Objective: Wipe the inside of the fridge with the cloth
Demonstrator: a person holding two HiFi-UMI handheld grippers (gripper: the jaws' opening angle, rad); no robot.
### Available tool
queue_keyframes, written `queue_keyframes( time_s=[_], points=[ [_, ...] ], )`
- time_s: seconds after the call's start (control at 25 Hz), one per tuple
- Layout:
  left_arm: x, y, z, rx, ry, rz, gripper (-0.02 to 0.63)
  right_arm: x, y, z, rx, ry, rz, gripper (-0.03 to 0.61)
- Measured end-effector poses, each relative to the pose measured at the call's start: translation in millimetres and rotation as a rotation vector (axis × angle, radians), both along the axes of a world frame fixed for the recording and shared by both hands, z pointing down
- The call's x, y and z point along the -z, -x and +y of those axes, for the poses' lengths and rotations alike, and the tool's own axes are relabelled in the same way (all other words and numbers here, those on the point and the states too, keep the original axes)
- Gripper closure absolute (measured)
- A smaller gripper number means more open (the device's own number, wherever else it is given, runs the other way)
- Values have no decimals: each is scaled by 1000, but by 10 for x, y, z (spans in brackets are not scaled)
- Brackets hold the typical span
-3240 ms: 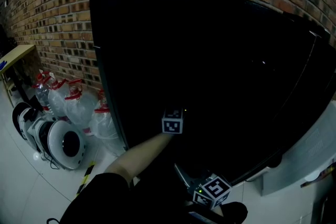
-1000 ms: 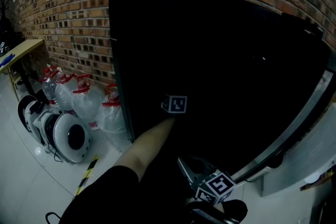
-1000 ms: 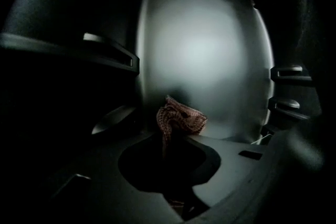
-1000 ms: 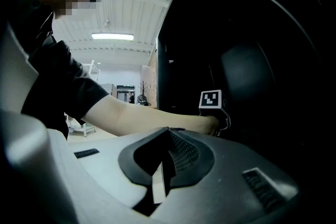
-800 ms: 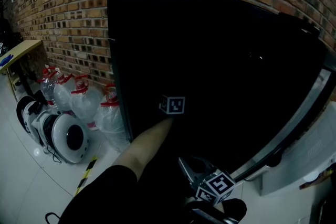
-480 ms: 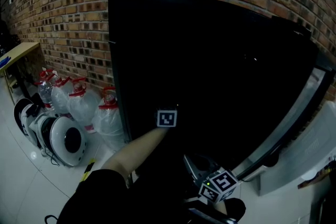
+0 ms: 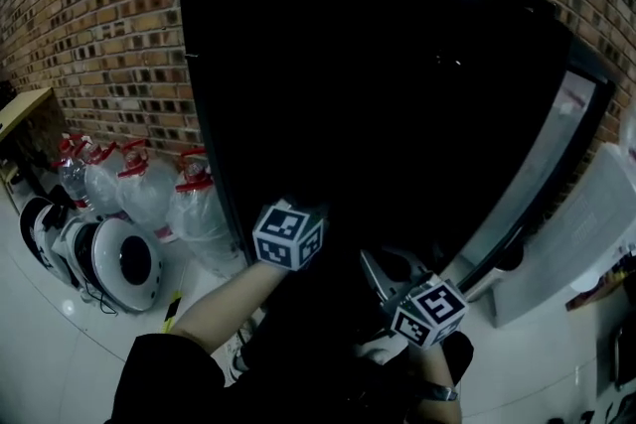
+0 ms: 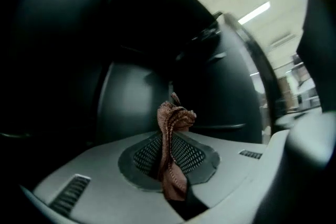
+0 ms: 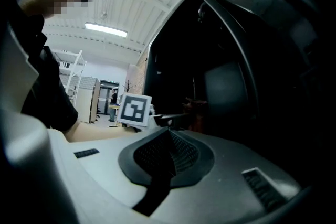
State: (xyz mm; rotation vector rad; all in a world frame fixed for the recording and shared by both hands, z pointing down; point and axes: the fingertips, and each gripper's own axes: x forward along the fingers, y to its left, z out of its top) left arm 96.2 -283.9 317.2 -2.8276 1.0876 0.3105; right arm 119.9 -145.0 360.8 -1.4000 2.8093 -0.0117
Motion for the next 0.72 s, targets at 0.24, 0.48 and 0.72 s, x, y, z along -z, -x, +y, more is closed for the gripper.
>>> queue_keyframes(
  time_s=[0.24, 0.48, 0.72],
  points=[
    [109, -63, 871, -258, -41, 10, 565, 177, -122, 154, -42, -33, -2, 475],
    [154, 132, 1401, -506, 29, 139, 565, 193, -13, 262, -50, -61, -38, 445],
    [168, 420, 1658, -602, 43, 156, 565, 268, 324, 465, 161, -65, -79, 388]
  ],
)
